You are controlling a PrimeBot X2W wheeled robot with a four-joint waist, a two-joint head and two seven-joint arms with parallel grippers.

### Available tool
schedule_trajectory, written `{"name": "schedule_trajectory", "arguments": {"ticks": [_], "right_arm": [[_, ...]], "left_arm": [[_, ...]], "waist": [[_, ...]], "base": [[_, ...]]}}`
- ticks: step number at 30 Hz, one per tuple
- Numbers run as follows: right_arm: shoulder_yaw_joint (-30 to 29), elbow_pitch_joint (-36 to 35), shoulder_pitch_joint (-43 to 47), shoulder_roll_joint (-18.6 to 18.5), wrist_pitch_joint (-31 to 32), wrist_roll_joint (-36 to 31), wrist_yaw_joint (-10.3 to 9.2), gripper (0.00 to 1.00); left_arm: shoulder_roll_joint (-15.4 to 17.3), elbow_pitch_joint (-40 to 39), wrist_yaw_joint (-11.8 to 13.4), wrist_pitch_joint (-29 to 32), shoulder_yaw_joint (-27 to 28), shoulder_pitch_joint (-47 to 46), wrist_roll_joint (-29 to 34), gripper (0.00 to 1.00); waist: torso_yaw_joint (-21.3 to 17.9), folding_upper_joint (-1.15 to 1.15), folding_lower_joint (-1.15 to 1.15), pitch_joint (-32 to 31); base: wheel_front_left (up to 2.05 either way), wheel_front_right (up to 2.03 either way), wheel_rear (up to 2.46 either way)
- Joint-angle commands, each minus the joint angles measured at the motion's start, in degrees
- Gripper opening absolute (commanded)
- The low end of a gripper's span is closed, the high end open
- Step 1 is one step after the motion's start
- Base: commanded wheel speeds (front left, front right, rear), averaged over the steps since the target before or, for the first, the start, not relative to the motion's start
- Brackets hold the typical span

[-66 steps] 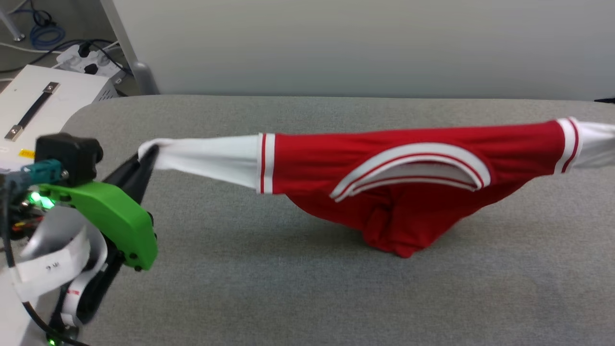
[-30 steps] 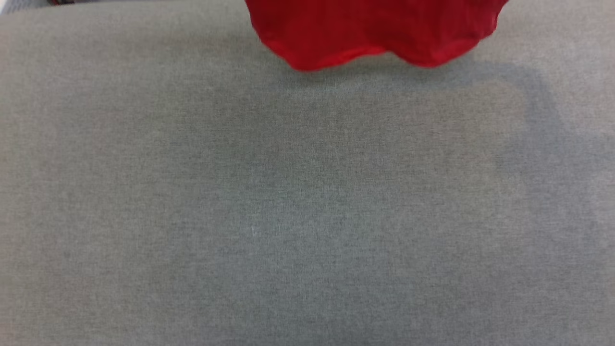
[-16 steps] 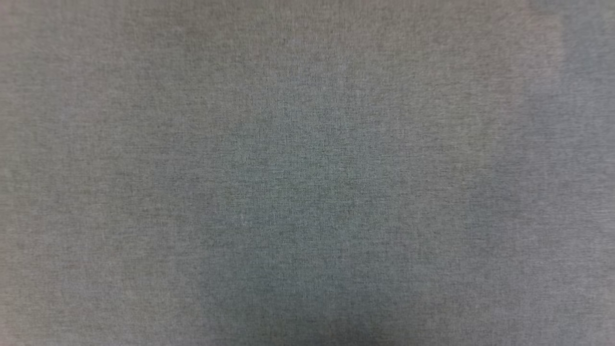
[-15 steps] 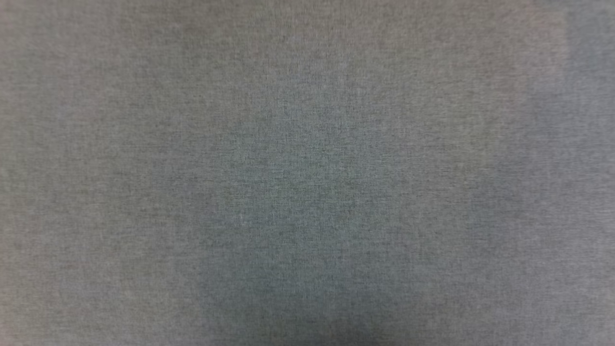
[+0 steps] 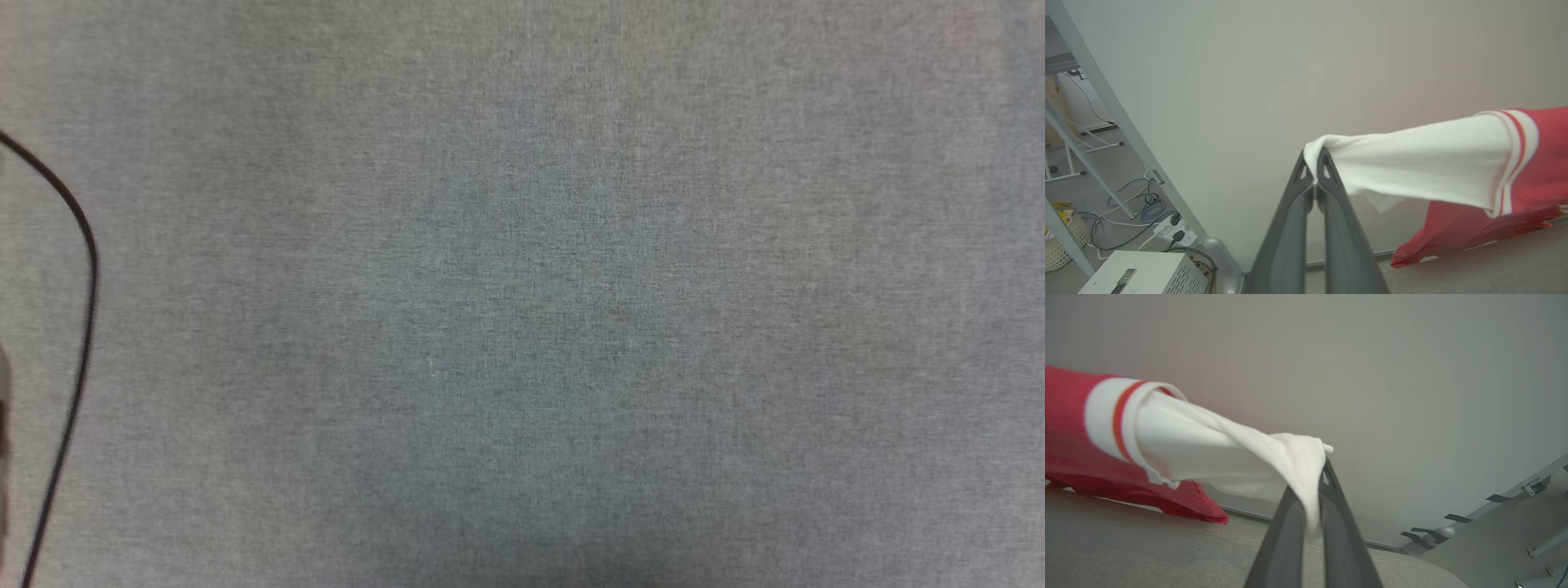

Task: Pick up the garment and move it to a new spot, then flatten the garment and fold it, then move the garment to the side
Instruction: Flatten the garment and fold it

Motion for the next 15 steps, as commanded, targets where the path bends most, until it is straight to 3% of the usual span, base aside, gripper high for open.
{"name": "schedule_trajectory", "arguments": {"ticks": [1,9,15], "right_arm": [[0.6,0.3,2.6,-1.1,0.2,1.3,-0.12,0.00],[5.2,0.0,16.1,-4.1,6.7,8.4,-0.12,0.00],[7.3,-2.5,25.4,-6.9,15.1,14.7,-0.12,0.00]], "left_arm": [[0.3,0.2,-0.1,-0.9,-0.2,2.3,-0.6,0.00],[0.7,0.5,-0.3,-0.8,-3.2,18.3,-3.1,0.00],[2.8,-1.3,-0.4,5.3,-5.4,28.6,-5.7,0.00]], "waist": [[0.9,0.00,-0.01,-3.0],[1.0,0.00,-0.01,-11.1],[0.9,0.00,-0.01,-16.2]], "base": [[0.00,0.00,0.00],[0.00,0.00,0.00],[0.00,0.00,0.00]]}}
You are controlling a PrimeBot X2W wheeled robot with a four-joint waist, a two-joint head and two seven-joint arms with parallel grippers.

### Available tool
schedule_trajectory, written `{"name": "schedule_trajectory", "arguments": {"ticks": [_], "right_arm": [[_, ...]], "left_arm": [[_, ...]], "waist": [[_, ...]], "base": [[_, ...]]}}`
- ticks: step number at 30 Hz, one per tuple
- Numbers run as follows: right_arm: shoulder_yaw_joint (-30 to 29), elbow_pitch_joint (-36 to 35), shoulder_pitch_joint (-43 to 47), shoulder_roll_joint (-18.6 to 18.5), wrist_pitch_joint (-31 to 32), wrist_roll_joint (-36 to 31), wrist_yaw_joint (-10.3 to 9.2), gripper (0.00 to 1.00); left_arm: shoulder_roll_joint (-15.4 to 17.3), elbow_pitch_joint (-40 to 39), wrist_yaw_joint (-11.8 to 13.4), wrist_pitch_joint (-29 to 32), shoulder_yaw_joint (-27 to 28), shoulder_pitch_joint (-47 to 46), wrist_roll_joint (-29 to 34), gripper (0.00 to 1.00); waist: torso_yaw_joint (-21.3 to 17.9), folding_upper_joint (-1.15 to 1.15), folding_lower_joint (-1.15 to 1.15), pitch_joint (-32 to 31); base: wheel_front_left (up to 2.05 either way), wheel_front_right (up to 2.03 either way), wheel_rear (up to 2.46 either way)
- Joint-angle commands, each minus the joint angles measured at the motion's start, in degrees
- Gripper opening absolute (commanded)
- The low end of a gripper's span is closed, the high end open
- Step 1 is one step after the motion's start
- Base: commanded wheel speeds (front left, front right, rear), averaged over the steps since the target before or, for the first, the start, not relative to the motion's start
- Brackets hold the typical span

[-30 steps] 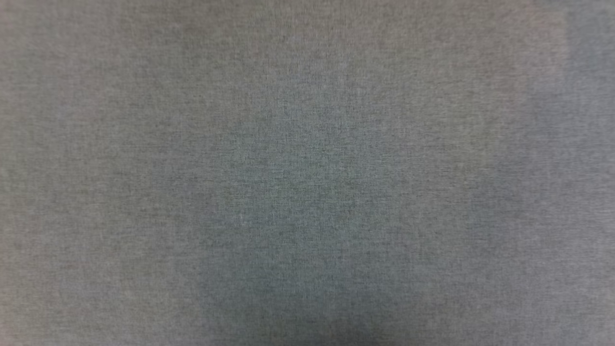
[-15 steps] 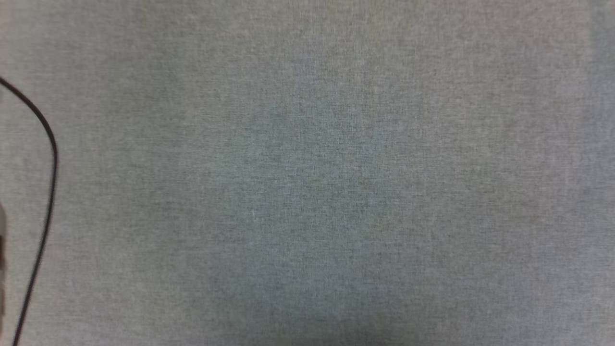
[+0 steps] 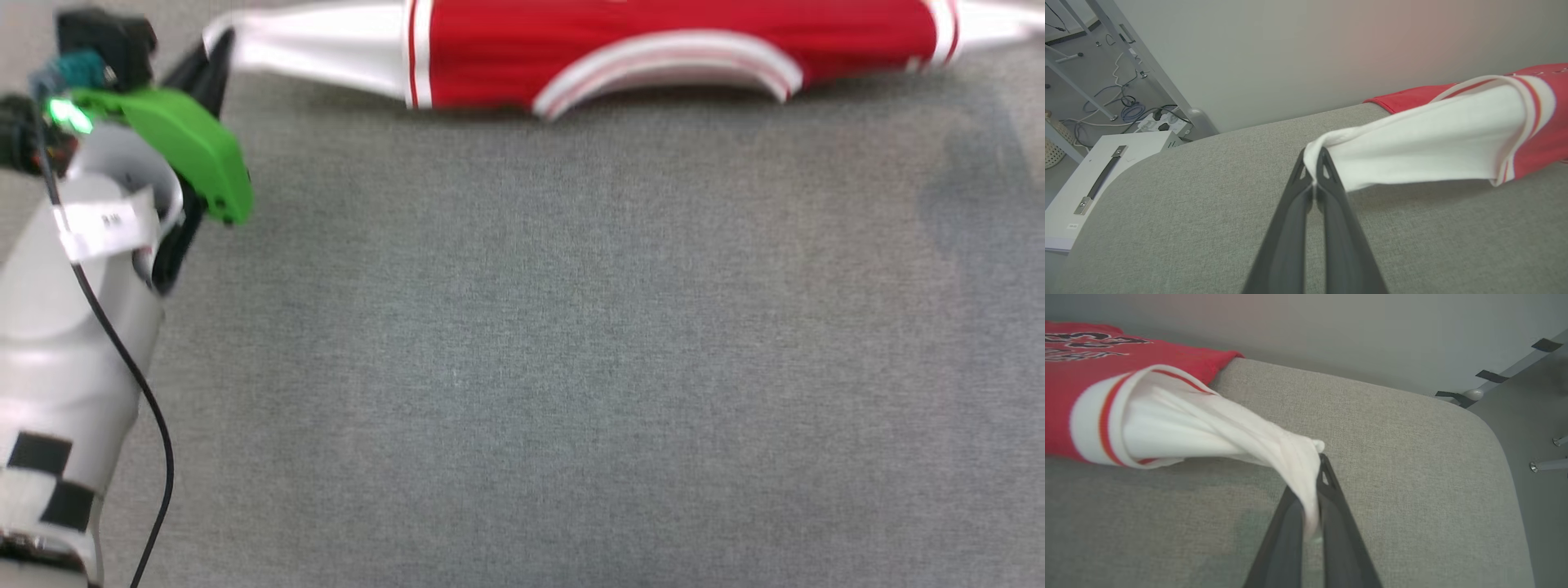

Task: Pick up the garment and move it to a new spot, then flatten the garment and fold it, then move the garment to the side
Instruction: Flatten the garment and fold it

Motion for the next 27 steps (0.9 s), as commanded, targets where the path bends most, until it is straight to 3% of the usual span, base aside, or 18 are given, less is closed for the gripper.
{"name": "schedule_trajectory", "arguments": {"ticks": [1,9,16,27], "right_arm": [[-0.3,-0.2,2.2,-2.2,1.6,1.3,-0.48,0.00],[-1.0,-8.7,17.6,-6.3,15.8,11.0,-0.48,0.00],[-4.5,-14.2,27.0,-7.6,21.8,11.1,-0.48,0.00],[-17.2,-24.0,43.9,-4.7,34.7,8.7,-0.48,0.00]], "left_arm": [[2.3,-0.2,0.4,1.2,0.3,2.2,-0.7,0.00],[8.2,-12.6,0.4,14.2,-5.7,17.1,-5.4,0.00],[12.8,-22.1,0.7,22.0,-7.9,26.3,-8.2,0.00],[18.7,-38.1,6.1,29.7,-8.2,40.6,-14.1,0.00]], "waist": [[0.2,0.00,0.01,-4.6],[0.2,0.00,0.01,-11.3],[0.2,0.00,0.01,-15.2],[0.7,0.00,0.01,-20.2]], "base": [[0.00,0.00,0.00],[0.00,0.00,0.00],[0.00,0.00,0.00],[0.00,0.00,0.00]]}}
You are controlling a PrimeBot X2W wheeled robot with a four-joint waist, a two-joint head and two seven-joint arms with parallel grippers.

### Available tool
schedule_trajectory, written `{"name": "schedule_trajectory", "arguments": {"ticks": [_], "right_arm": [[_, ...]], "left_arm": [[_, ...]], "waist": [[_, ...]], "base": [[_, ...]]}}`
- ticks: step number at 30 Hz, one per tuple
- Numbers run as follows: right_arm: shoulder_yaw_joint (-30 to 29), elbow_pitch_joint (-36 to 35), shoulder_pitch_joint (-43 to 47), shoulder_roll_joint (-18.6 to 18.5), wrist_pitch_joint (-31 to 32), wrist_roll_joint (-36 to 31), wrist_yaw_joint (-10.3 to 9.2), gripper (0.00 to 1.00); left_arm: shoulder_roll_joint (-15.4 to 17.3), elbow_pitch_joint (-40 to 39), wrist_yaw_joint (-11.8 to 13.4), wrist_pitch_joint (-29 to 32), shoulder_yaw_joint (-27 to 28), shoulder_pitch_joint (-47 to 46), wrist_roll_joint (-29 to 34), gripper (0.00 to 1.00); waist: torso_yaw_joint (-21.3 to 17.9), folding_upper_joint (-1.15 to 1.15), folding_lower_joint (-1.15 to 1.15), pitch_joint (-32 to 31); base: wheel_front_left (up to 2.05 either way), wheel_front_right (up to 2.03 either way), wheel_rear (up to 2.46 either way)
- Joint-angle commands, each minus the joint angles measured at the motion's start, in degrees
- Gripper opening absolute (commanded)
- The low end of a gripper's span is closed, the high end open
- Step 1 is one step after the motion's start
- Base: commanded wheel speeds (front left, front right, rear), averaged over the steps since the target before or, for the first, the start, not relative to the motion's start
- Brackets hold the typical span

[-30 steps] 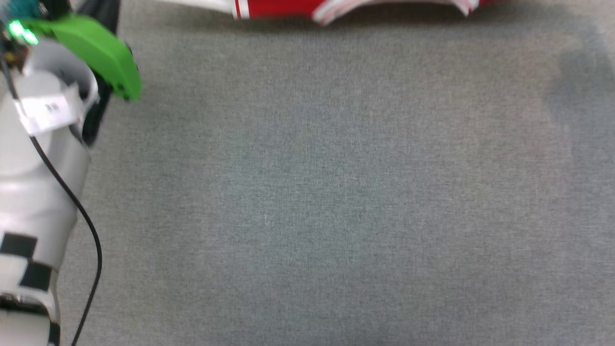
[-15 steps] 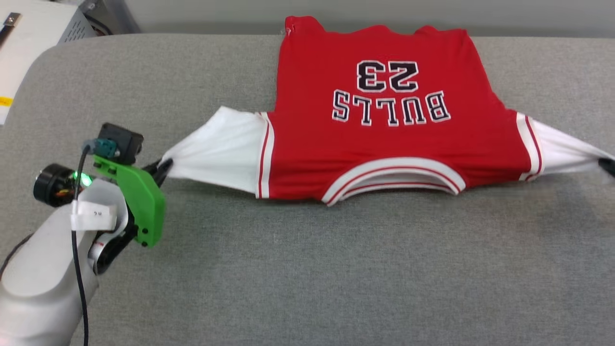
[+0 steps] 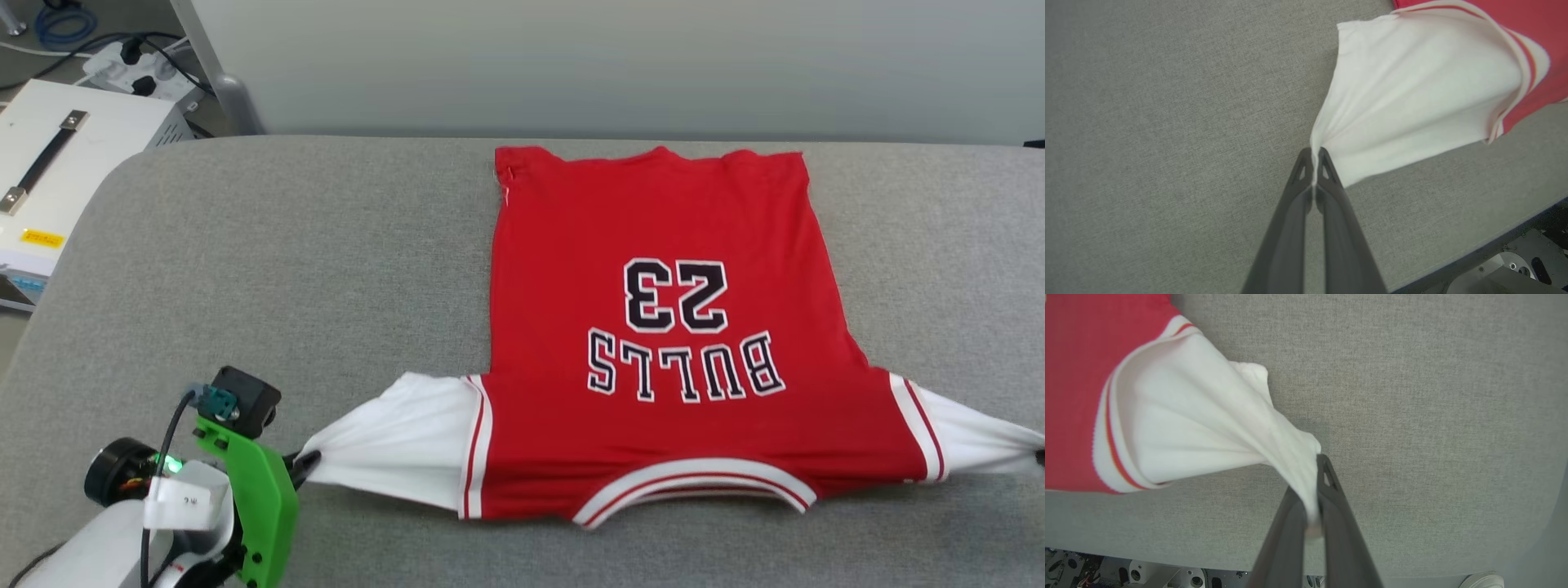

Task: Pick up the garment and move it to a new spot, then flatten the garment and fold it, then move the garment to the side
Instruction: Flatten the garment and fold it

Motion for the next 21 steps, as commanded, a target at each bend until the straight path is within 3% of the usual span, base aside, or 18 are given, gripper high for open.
{"name": "schedule_trajectory", "arguments": {"ticks": [1,5,10,11,12,21], "right_arm": [[-1.9,-1.0,2.2,-0.6,1.3,-1.4,-0.54,0.00],[-7.1,-6.3,9.1,2.0,6.5,-3.0,-0.54,0.00],[-12.3,-12.7,13.7,6.0,10.1,-5.9,-0.54,0.00],[-12.9,-13.8,13.9,6.6,10.4,-6.3,-0.54,0.13],[-13.4,-15.2,14.0,7.3,10.4,-6.8,-0.54,1.00],[-15.7,-24.0,9.7,9.2,12.6,-5.5,-0.54,1.00]], "left_arm": [[2.1,-0.6,1.3,0.7,0.8,1.8,-0.4,0.00],[3.4,-5.5,3.1,2.3,0.7,5.4,-2.0,0.00],[2.7,-9.3,4.8,3.3,0.4,7.6,-3.9,0.00],[2.5,-9.7,5.0,3.4,0.4,7.7,-3.9,0.00],[2.3,-10.2,5.2,3.4,0.3,7.8,-4.0,0.00],[1.9,-17.7,7.9,5.5,0.8,7.5,-4.9,0.00]], "waist": [[0.3,0.00,0.01,-1.0],[0.5,0.00,0.01,-1.4],[0.8,0.00,0.01,-1.0],[0.8,0.00,0.01,-0.8],[0.8,0.00,0.01,-0.7],[2.1,0.00,0.01,3.2]], "base": [[0.00,0.00,0.00],[0.00,0.00,0.00],[0.00,0.00,0.00],[0.00,0.00,0.00],[0.00,0.00,0.00],[0.00,0.00,0.00]]}}
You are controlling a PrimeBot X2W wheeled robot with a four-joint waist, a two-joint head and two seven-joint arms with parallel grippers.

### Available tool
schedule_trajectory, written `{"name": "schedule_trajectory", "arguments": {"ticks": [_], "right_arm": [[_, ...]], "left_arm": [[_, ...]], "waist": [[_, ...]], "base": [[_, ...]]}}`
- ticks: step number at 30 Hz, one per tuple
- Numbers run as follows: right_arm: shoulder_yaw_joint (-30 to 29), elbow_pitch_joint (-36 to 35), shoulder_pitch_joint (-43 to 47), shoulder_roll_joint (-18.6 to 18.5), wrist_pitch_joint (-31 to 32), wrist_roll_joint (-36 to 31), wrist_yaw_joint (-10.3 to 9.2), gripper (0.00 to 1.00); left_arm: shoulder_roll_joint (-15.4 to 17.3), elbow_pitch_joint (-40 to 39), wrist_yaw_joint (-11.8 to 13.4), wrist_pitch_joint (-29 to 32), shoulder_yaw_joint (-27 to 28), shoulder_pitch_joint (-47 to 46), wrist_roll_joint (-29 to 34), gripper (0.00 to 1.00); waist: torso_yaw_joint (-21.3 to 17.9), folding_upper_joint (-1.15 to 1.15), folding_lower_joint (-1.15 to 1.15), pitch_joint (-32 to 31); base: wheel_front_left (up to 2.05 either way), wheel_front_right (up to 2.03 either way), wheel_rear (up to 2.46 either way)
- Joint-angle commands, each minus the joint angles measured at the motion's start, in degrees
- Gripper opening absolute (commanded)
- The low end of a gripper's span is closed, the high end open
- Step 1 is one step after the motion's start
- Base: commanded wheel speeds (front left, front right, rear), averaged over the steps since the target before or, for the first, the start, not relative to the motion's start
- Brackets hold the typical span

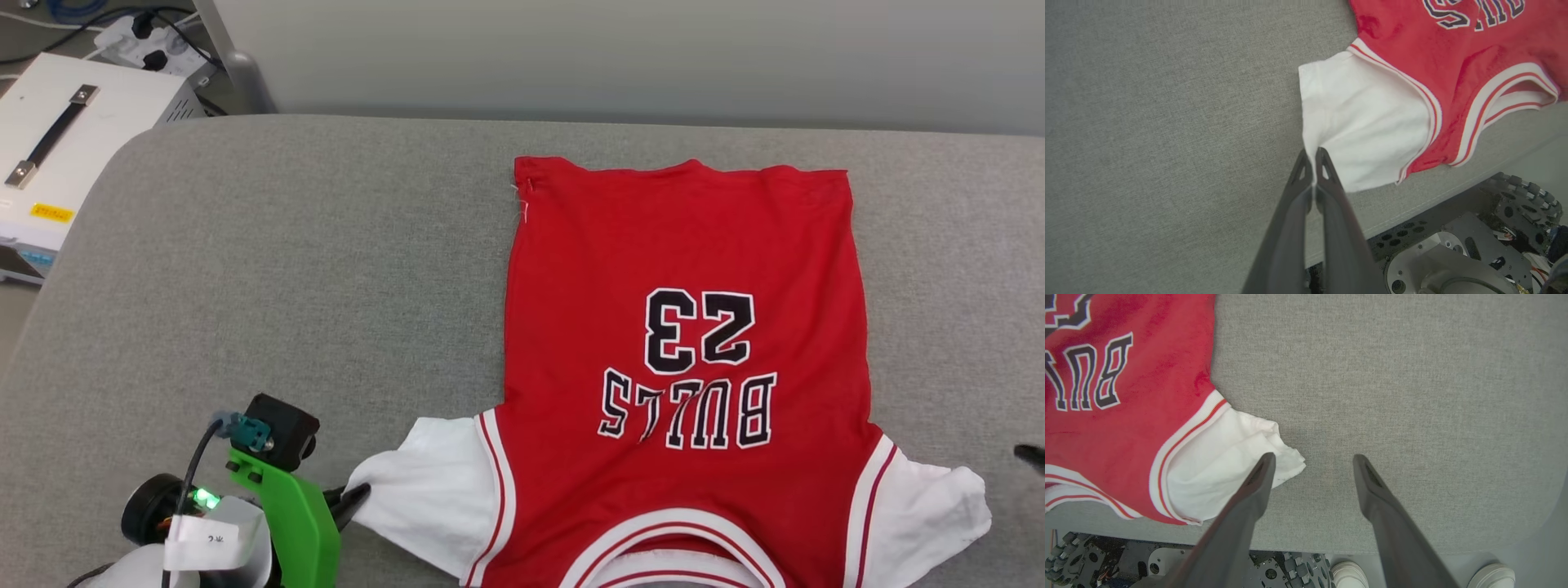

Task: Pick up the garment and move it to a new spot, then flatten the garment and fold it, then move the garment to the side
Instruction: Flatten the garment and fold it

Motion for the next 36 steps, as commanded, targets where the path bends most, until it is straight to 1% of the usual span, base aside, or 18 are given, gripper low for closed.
{"name": "schedule_trajectory", "arguments": {"ticks": [1,4,8,12,16,22,23,24,28,32,36], "right_arm": [[-0.3,-1.4,-2.5,0.2,0.5,0.7,-0.46,1.00],[-0.4,-3.2,-6.9,0.2,1.4,0.9,-0.46,1.00],[0.5,-3.4,-14.0,-0.2,2.3,0.2,-0.46,1.00],[1.8,-1.3,-21.4,-0.6,3.5,-1.5,-0.46,1.00],[2.9,2.5,-28.8,-1.6,4.1,-3.5,-0.46,1.00],[3.2,9.8,-38.8,-3.0,4.6,-6.5,-0.46,1.00],[3.4,13.0,-42.4,-4.0,5.7,-7.8,-0.46,1.00],[3.5,13.9,-43.7,-4.6,5.9,-8.4,-0.46,1.00],[4.5,17.9,-47.9,-6.3,5.5,-9.7,-0.46,1.00],[5.4,21.5,-51.0,-6.7,5.1,-10.9,-0.46,1.00],[6.9,24.2,-52.0,-7.1,4.9,-11.8,-0.46,1.00]], "left_arm": [[0.2,-1.9,0.7,0.6,0.2,0.4,-0.4,0.00],[0.6,-6.4,1.9,1.9,0.3,0.4,-0.4,0.00],[1.3,-11.8,3.4,3.1,0.5,-0.3,0.5,0.00],[1.8,-16.0,4.4,3.8,0.4,-1.2,2.1,0.00],[1.5,-19.4,4.8,4.4,-0.3,-2.2,3.8,0.00],[0.6,-22.6,4.8,4.7,-1.3,-4.0,6.1,0.00],[0.0,-23.4,4.6,4.5,-1.8,-4.8,7.1,0.00],[-0.2,-23.7,4.5,4.5,-2.0,-5.0,7.4,0.00],[-1.0,-24.2,4.1,4.0,-2.5,-5.4,7.9,0.00],[-1.7,-23.9,3.7,3.3,-2.9,-5.9,8.3,0.00],[-2.4,-23.4,3.3,2.8,-3.2,-6.3,8.4,0.00]], "waist": [[1.0,0.00,0.01,2.4],[2.1,0.00,0.01,5.1],[3.9,0.00,0.01,9.4],[6.2,0.00,0.01,13.7],[8.6,0.00,0.01,17.9],[12.0,0.00,0.01,23.1],[13.5,0.00,0.01,25.0],[14.1,0.00,0.01,25.8],[15.7,0.00,0.01,27.8],[16.6,0.00,0.01,29.0],[17.1,0.00,0.01,29.7]], "base": [[0.00,0.00,0.00],[0.00,0.00,0.00],[0.00,0.00,0.00],[0.00,0.00,0.00],[0.00,0.00,0.00],[0.00,0.00,0.00],[0.00,0.00,0.00],[0.00,0.00,0.00],[0.00,0.00,0.00],[0.00,0.00,0.00],[0.00,0.00,0.00]]}}
